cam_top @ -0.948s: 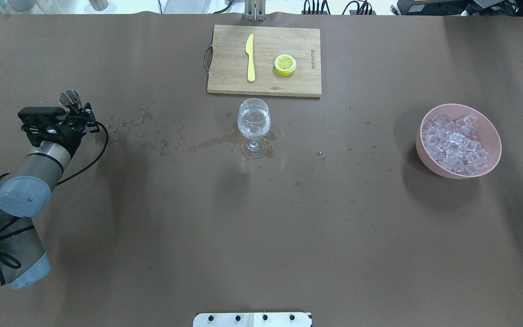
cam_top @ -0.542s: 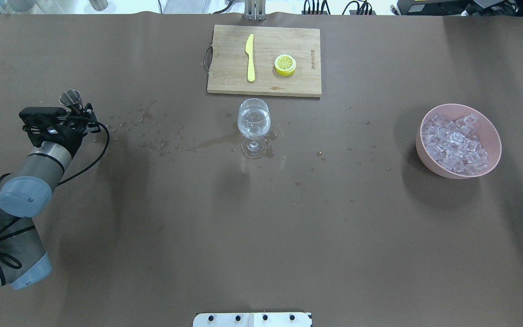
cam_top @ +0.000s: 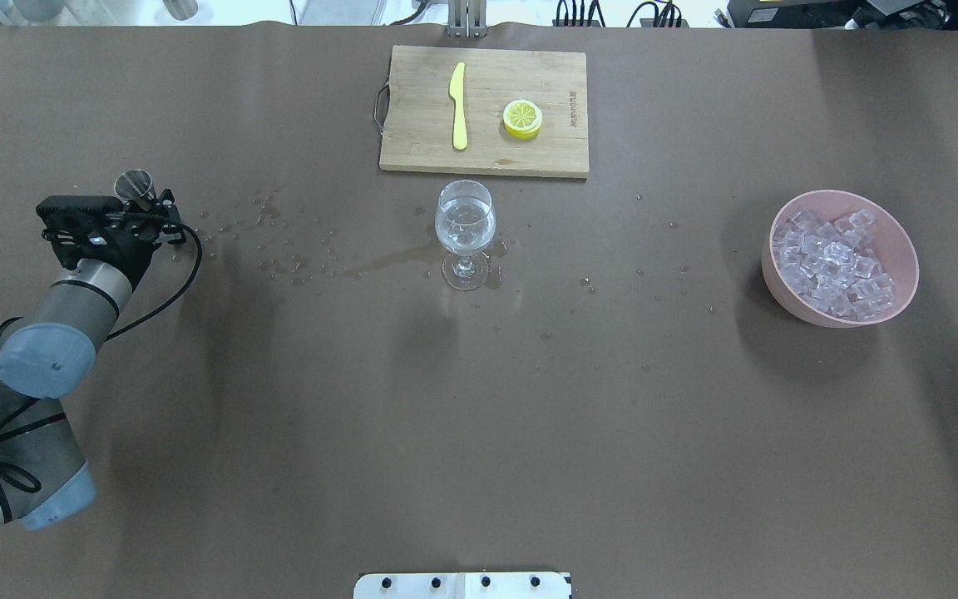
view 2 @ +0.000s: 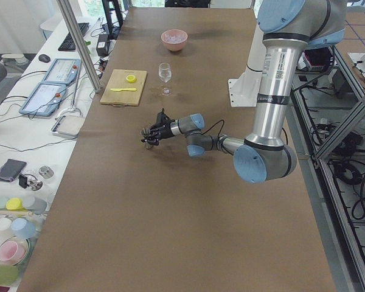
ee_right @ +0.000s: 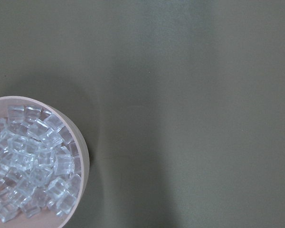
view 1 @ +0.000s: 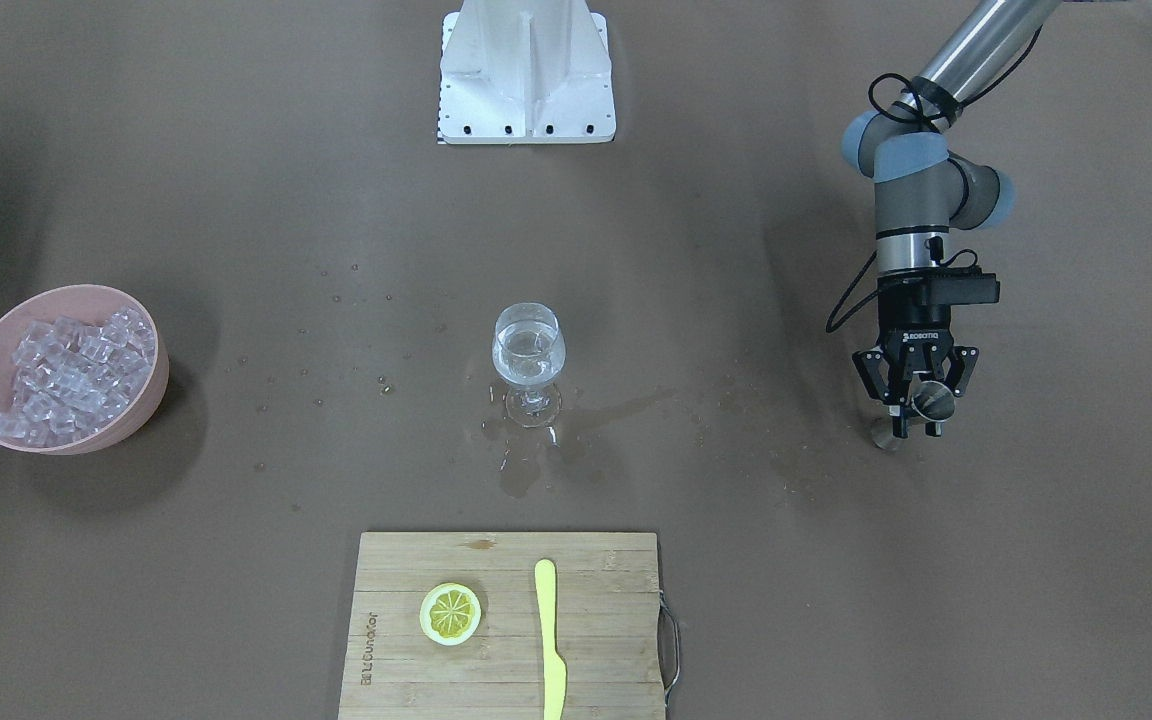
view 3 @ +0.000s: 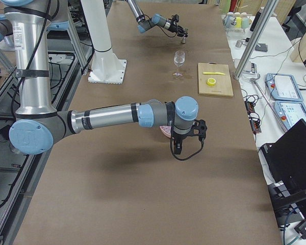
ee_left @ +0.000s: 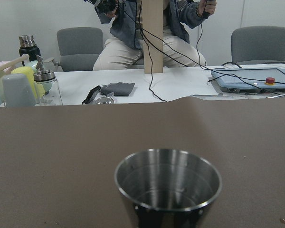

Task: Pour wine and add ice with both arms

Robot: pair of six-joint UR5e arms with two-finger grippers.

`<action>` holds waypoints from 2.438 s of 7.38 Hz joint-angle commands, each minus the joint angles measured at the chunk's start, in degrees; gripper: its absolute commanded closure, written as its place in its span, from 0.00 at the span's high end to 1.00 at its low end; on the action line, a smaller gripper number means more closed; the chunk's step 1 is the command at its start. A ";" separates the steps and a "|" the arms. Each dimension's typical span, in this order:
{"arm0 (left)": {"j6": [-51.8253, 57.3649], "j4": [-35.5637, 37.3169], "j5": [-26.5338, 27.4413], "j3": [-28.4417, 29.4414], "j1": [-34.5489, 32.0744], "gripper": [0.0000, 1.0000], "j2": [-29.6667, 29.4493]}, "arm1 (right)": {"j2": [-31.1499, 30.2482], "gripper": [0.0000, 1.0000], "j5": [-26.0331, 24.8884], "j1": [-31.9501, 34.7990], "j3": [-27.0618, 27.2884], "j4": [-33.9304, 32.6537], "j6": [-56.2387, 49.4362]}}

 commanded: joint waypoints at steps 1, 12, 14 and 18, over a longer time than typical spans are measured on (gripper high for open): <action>-0.29 0.03 0.00 -0.09 0.03 0.46 -0.03 | 0.00 1.00 0.09 -0.02 0.09 0.00 0.09; 1.81 0.20 -2.98 -7.74 4.24 0.98 6.83 | -0.18 1.00 -0.53 -0.02 -0.09 0.00 0.17; 1.81 3.69 -9.62 -15.67 4.51 0.98 12.76 | -0.26 1.00 -0.61 -0.02 -0.09 0.00 0.09; 1.81 26.48 -25.77 -35.32 3.99 0.98 17.55 | -0.17 1.00 -2.18 -0.28 2.18 0.09 -0.79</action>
